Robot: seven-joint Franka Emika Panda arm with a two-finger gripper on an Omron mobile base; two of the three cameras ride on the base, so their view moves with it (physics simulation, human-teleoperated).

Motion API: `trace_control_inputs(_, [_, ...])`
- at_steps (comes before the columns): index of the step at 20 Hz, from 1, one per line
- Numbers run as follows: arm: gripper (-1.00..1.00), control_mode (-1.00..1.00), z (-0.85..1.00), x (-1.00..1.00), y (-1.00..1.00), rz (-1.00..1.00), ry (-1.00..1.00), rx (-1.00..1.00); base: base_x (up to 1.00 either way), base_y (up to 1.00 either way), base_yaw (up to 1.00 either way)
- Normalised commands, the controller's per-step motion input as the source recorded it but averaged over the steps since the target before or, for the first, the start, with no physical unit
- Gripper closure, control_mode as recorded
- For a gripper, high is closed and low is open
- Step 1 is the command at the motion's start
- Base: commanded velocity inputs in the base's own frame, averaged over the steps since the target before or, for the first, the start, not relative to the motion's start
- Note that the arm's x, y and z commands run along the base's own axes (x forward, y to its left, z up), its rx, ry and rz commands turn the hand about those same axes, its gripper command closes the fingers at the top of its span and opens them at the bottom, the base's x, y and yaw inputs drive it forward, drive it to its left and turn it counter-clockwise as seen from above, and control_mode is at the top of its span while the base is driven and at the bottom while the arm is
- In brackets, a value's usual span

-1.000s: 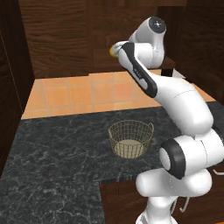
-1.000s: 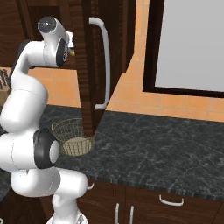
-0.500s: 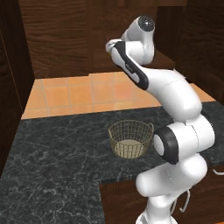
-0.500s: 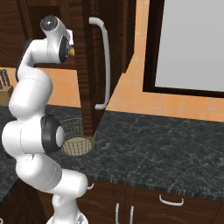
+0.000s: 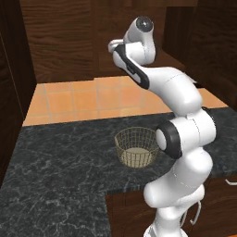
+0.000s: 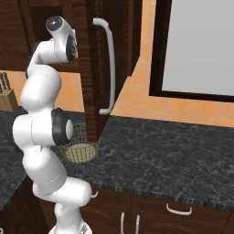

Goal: Open the cabinet, pick up the bread from the cabinet and place it in the basket. Then move the basket to the dining counter.

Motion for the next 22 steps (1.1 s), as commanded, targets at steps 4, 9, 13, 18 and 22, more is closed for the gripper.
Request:
trace_control_inputs(4, [-1.00, -1.00, -0.08, 0.12, 0.03, -0.08, 0.02, 0.00, 0.00, 0.00, 0.00])
trace_control_inputs(9, [-1.00, -1.00, -0.12, 0.01, 0.13, -0.02, 0.00, 0.00, 0.00, 0.00, 0.00])
trace_control_inputs(13, [-1.00, -1.00, -0.15, 0.03, 0.04, 0.00, 0.00, 0.02, 0.00, 0.00, 0.00])
trace_control_inputs(18, [-1.00, -1.00, -0.13, 0.13, -0.01, 0.00, 0.00, 0.00, 0.00, 0.00, 0.00])
trace_control_inputs(22, [-1.00, -1.00, -0.11, 0.22, 0.00, 0.00, 0.01, 0.00, 0.00, 0.00, 0.00])
